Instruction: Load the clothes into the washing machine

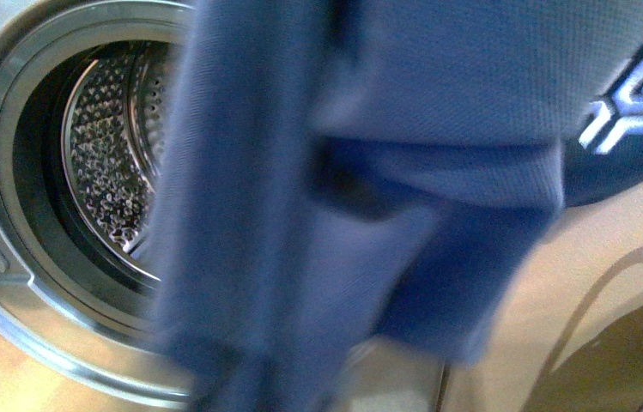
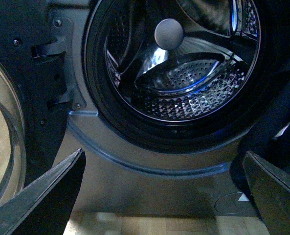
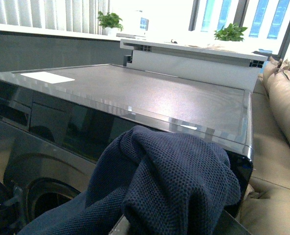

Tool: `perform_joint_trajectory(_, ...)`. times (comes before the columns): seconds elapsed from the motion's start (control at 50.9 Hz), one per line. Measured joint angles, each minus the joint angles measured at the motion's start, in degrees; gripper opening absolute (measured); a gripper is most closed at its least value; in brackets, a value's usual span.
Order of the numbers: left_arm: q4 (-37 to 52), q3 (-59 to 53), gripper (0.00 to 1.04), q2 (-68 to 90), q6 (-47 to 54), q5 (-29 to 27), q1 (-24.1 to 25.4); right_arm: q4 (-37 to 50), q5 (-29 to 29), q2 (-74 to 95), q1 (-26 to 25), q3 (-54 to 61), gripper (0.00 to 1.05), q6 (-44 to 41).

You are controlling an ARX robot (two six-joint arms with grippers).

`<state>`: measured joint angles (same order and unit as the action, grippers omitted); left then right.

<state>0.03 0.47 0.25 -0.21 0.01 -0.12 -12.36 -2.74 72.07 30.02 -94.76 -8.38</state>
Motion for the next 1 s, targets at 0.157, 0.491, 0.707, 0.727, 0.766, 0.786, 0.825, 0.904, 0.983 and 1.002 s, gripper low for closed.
perform_joint_trajectory(0.157, 0.0, 0.0, 0.98, 0.0, -0.02, 0.0, 0.0, 0.0, -0.02, -0.37, -0.09, 0.0, 0.09, 0.0)
perform_joint_trajectory(0.491, 0.0, 0.0, 0.98, 0.0, -0.02, 0.0, 0.0, 0.0, -0.04, -0.35, -0.11, 0.0, 0.09, 0.0)
perform_joint_trajectory(0.707, 0.0, 0.0, 0.98, 0.0, -0.02, 0.0, 0.0, 0.0, -0.02, -0.35, -0.11, 0.0, 0.09, 0.02)
perform_joint_trajectory(0.727, 0.0, 0.0, 0.98, 0.0, -0.02, 0.0, 0.0, 0.0, -0.02, -0.35, -0.11, 0.0, 0.09, 0.02)
perform_joint_trajectory(0.766, 0.0, 0.0, 0.98, 0.0, -0.02, 0.0, 0.0, 0.0, -0.02, -0.35, -0.11, 0.0, 0.09, 0.02)
perform_joint_trajectory(0.786, 0.0, 0.0, 0.98, 0.0, -0.02, 0.0, 0.0, 0.0, 0.0, -0.35, -0.11, 0.0, 0.09, 0.02)
perform_joint_trajectory(0.825, 0.0, 0.0, 0.98, 0.0, -0.02, 0.0, 0.0, 0.0, -0.02, -0.35, -0.11, 0.0, 0.09, 0.02)
perform_joint_trajectory(0.904, 0.0, 0.0, 0.98, 0.0, -0.02, 0.0, 0.0, 0.0, -0.02, -0.35, -0.11, 0.0, 0.09, 0.02)
perform_joint_trajectory(0.983, 0.0, 0.0, 0.98, 0.0, -0.02, 0.0, 0.0, 0.0, -0.02, -0.35, -0.11, 0.0, 0.09, 0.02)
perform_joint_trajectory(1.002, 0.0, 0.0, 0.98, 0.0, 0.0, 0.0, 0.0, 0.0, -0.02, -0.35, -0.11, 0.0, 0.09, 0.02)
